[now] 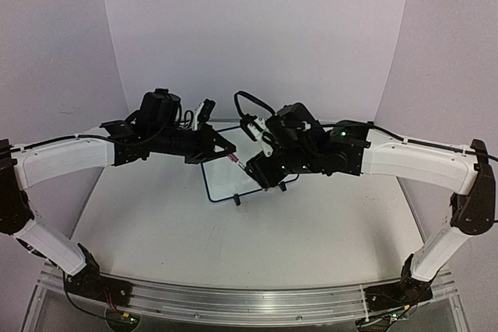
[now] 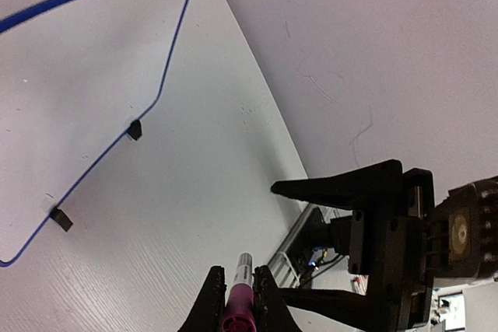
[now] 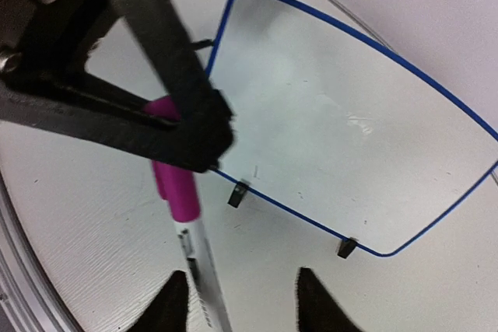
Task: Write a sentence on the whiteboard
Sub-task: Pass from the right arm to the left, then pass from the left arm to the right
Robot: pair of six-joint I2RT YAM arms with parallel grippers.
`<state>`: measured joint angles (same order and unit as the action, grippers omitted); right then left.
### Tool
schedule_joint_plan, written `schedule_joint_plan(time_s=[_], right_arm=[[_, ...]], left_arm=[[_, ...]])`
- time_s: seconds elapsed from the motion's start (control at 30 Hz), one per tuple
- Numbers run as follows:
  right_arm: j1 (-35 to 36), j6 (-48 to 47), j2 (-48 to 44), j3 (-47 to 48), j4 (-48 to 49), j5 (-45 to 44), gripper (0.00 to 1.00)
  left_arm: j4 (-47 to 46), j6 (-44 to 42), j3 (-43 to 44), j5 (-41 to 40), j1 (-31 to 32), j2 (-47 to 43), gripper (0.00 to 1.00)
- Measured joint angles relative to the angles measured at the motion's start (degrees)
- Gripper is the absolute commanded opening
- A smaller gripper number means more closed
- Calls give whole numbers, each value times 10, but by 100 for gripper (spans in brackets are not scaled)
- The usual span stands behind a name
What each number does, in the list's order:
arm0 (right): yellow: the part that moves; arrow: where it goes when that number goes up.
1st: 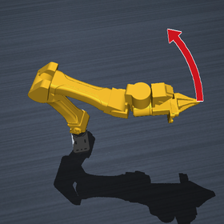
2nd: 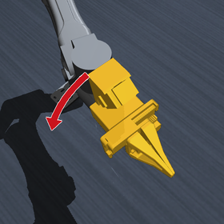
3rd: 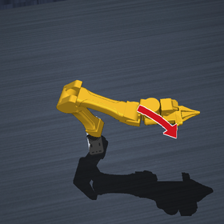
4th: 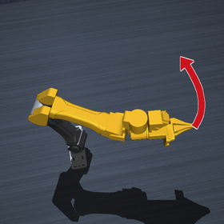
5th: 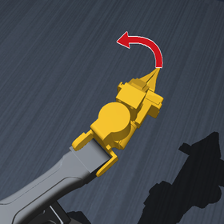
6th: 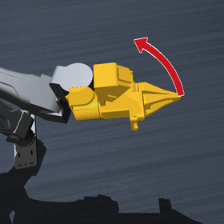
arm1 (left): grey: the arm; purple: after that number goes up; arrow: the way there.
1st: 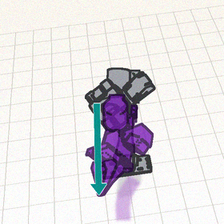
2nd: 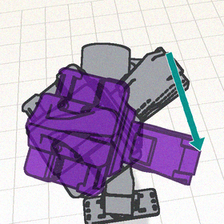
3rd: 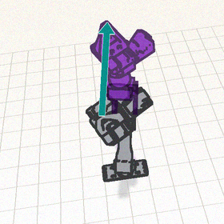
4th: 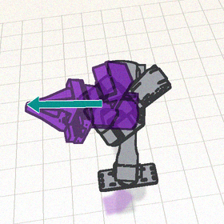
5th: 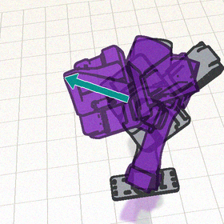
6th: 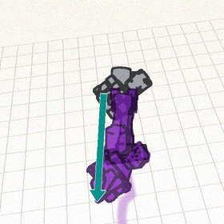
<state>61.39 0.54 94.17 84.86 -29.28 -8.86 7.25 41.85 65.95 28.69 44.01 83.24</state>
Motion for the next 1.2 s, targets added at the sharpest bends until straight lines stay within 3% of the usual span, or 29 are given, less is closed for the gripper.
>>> schedule_joint_plan(time_s=[0.07,0.27,0.47,0.67,0.77,0.9,1.2], right_arm=[[-3,19,-7,-11,14,-39,82],[-42,80,-83,-90,64,-32,88],[-151,170,-185,-206,201,119,94],[-173,243,-196,-238,327,287,94],[-173,264,-190,-237,374,341,91],[-174,281,-166,-233,407,388,81],[-174,329,-100,-209,488,485,60]], left_arm=[[11,-4,-1,-36,0,-11,0],[1,-13,-13,-100,-14,-74,0],[-100,19,-53,-78,-65,-110,0],[-227,77,-100,-10,-91,-109,0],[-289,100,-107,23,-90,-107,0],[-341,114,-110,49,-90,-107,0],[-374,122,-116,74,-90,-107,0]])
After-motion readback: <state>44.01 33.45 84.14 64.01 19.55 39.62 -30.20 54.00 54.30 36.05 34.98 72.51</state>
